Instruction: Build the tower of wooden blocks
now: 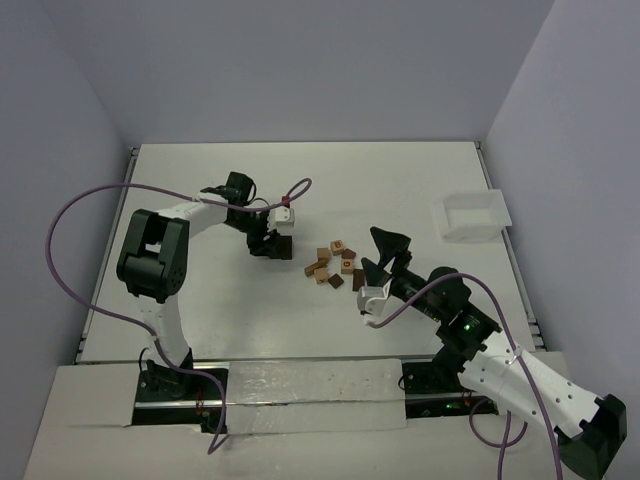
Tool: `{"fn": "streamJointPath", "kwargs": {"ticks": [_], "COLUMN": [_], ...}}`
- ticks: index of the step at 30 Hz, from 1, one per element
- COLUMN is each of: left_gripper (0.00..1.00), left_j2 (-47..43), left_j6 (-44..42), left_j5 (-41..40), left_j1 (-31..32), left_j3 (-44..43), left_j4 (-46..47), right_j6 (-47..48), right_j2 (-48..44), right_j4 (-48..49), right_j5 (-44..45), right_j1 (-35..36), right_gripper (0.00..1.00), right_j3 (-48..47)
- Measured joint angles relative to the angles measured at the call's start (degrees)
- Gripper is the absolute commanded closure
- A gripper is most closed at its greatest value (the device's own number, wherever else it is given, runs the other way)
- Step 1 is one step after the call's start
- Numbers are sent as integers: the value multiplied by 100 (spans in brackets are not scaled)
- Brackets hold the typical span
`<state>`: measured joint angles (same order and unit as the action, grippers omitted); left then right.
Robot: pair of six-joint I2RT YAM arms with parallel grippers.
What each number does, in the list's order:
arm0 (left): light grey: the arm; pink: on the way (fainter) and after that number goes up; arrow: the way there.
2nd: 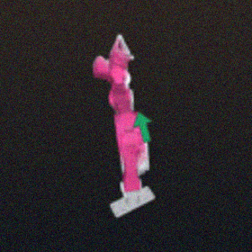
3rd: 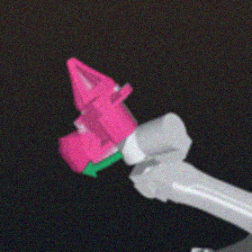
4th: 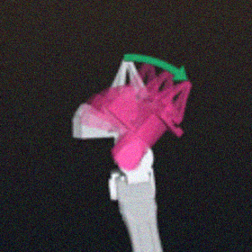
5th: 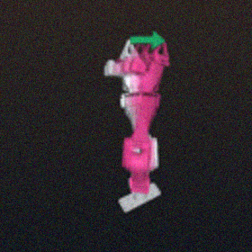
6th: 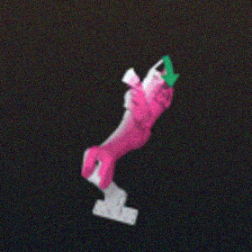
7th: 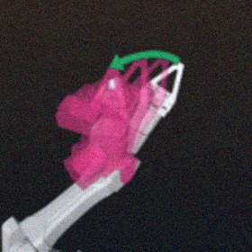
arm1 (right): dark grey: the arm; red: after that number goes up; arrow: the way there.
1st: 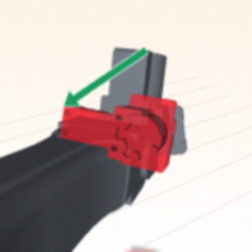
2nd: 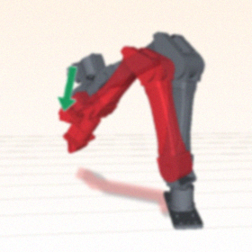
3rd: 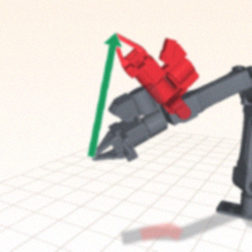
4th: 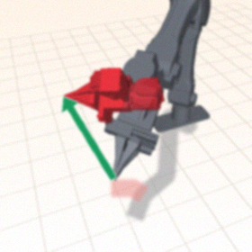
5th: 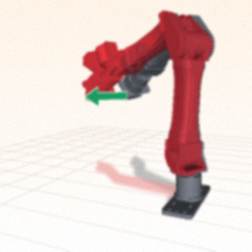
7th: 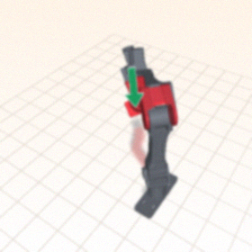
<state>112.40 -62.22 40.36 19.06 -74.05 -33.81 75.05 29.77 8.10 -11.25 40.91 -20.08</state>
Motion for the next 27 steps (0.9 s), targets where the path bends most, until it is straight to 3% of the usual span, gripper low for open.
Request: {"fn": "streamJointPath", "kwargs": {"ticks": [6,21,27], "left_gripper": [1,1,1], "left_j2": [4,2,-222], "left_j6": [-67,-100,-448], "left_j5": [-104,-371,-774], "left_j1": [21,23,-452], "left_j3": [8,21,21], "left_j4": [-89,-256,-658], "right_j6": [2,145,317], "right_j2": [10,141,183], "right_j4": [0,-22,-51], "right_j5": [-9,-78,-134], "right_j1": [-4,-4,-7], "right_gripper": [0,0,0], "right_j3": [0,-35,-102]}}
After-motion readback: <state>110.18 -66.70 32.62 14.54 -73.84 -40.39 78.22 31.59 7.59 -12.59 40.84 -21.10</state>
